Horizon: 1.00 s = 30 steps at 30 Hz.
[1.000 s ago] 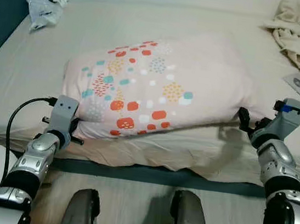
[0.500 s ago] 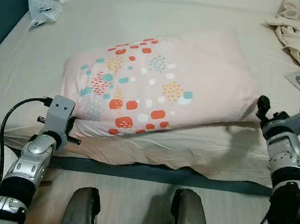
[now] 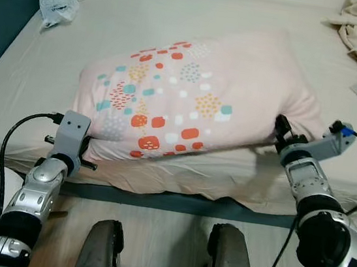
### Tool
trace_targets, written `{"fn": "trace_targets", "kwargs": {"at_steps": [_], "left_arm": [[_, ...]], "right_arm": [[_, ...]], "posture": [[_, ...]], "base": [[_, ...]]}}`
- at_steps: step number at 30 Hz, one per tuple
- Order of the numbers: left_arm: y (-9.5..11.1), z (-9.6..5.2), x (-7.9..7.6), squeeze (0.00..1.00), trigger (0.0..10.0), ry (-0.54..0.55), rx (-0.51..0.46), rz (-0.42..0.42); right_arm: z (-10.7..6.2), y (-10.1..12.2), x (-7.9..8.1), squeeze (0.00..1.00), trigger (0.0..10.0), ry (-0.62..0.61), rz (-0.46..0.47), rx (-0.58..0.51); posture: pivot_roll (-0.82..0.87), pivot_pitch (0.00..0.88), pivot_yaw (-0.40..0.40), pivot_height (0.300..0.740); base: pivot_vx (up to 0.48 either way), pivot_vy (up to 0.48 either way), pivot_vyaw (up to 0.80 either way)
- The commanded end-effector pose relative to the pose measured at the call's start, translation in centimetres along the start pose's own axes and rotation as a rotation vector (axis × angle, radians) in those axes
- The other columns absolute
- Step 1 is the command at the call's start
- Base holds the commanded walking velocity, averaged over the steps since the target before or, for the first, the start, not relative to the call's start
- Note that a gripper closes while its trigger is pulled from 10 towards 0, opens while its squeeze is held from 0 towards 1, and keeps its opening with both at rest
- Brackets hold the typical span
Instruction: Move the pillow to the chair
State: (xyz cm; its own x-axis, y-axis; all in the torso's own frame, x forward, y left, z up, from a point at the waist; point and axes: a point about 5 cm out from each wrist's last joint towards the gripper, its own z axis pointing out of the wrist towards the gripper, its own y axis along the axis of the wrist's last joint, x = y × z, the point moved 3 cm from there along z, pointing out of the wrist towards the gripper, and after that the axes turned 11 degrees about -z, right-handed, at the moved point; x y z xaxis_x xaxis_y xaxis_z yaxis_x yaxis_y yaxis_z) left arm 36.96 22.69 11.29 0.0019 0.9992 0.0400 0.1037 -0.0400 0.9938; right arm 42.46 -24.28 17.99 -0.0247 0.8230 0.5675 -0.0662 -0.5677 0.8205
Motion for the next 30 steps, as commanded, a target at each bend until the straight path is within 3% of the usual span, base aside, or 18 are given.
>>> {"fn": "trace_targets", "kwargs": {"at_steps": [1, 6, 7, 9, 10, 16, 17, 25, 26, 27, 28, 30], "left_arm": [[-0.5, -0.3, 1.0, 0.0, 0.0, 0.051, 0.021, -0.001], [-0.3, -0.1, 0.2, 0.0, 0.0, 0.032, 0.011, -0.02], [-0.3, 0.0, -0.2, 0.0, 0.0, 0.024, 0.008, -0.028], [-0.3, 0.0, -0.3, 0.0, 0.0, 0.022, 0.007, -0.034], [-0.3, 0.0, -0.4, 0.0, 0.0, 0.018, 0.01, -0.039], [-0.7, -0.3, -0.9, 0.0, 0.0, -0.001, 0.017, -0.071], [-0.9, -0.4, -0.9, 0.0, 0.0, 0.002, 0.027, -0.115], [-1.0, -0.9, -0.4, 0.0, 0.0, 0.045, 0.022, -0.247], [-0.6, -0.9, -0.3, 0.0, 0.0, 0.057, 0.007, -0.299], [-0.6, -0.9, -0.3, 0.0, 0.0, 0.057, 0.007, -0.299], [-0.1, -0.8, -0.3, 0.0, 0.0, 0.066, -0.013, -0.362], [0.3, -0.7, -0.5, 0.0, 0.0, 0.065, -0.03, -0.388]], "right_arm": [[0.5, -1.1, 2.4, 0.0, 10.0, 0.105, 0.012, 0.032], [0.9, -0.2, 3.3, 0.0, 10.0, 0.119, 0.059, -0.022], [0.9, 0.1, 3.0, 0.0, 4.5, 0.095, 0.07, -0.044], [0.9, 0.3, 2.7, 0.0, 4.5, 0.075, 0.07, -0.054], [0.8, 0.4, 2.5, 0.0, 0.0, 0.067, 0.063, -0.058], [0.5, 0.1, 1.7, 0.0, 0.0, 0.053, -0.04, -0.049], [0.4, 0.2, 1.4, 0.0, 0.0, 0.032, -0.098, -0.047], [0.2, 0.4, 1.2, 0.0, 0.0, 0.019, -0.194, -0.078], [0.2, 0.1, 1.4, 0.0, 0.0, 0.019, -0.235, -0.072], [0.2, 0.1, 1.4, 0.0, 0.0, 0.019, -0.235, -0.072], [0.3, -0.3, 2.0, 0.0, 0.0, 0.027, -0.323, -0.063], [0.4, -0.5, 2.5, 0.0, 0.0, 0.041, -0.351, -0.066]], "posture": [[0.17, 0.344, 0.09, 0.582], [0.17, 0.343, 0.091, 0.582], [0.16, 0.34, 0.091, 0.582], [0.16, 0.34, 0.091, 0.582], [0.16, 0.339, 0.091, 0.582], [0.16, 0.33, 0.088, 0.582], [0.16, 0.321, 0.088, 0.582], [0.12, 0.256, 0.069, 0.582], [0.1, 0.221, 0.058, 0.582], [0.1, 0.221, 0.058, 0.582], [0.09, 0.202, 0.048, 0.582], [0.08, 0.197, 0.045, 0.582]], "base": [[0.0, 0.0, 0.0], [0.0, 0.0, 0.0], [0.0, 0.0, 0.0], [0.0, 0.0, 0.0], [0.0, 0.0, 0.0], [0.0, 0.0, 0.0], [0.0, 0.0, 0.0], [0.0, 0.0, 0.0], [0.0, 0.0, 0.0], [0.0, 0.0, 0.0], [0.0, 0.0, 0.0], [0.0, 0.0, 0.0]]}}
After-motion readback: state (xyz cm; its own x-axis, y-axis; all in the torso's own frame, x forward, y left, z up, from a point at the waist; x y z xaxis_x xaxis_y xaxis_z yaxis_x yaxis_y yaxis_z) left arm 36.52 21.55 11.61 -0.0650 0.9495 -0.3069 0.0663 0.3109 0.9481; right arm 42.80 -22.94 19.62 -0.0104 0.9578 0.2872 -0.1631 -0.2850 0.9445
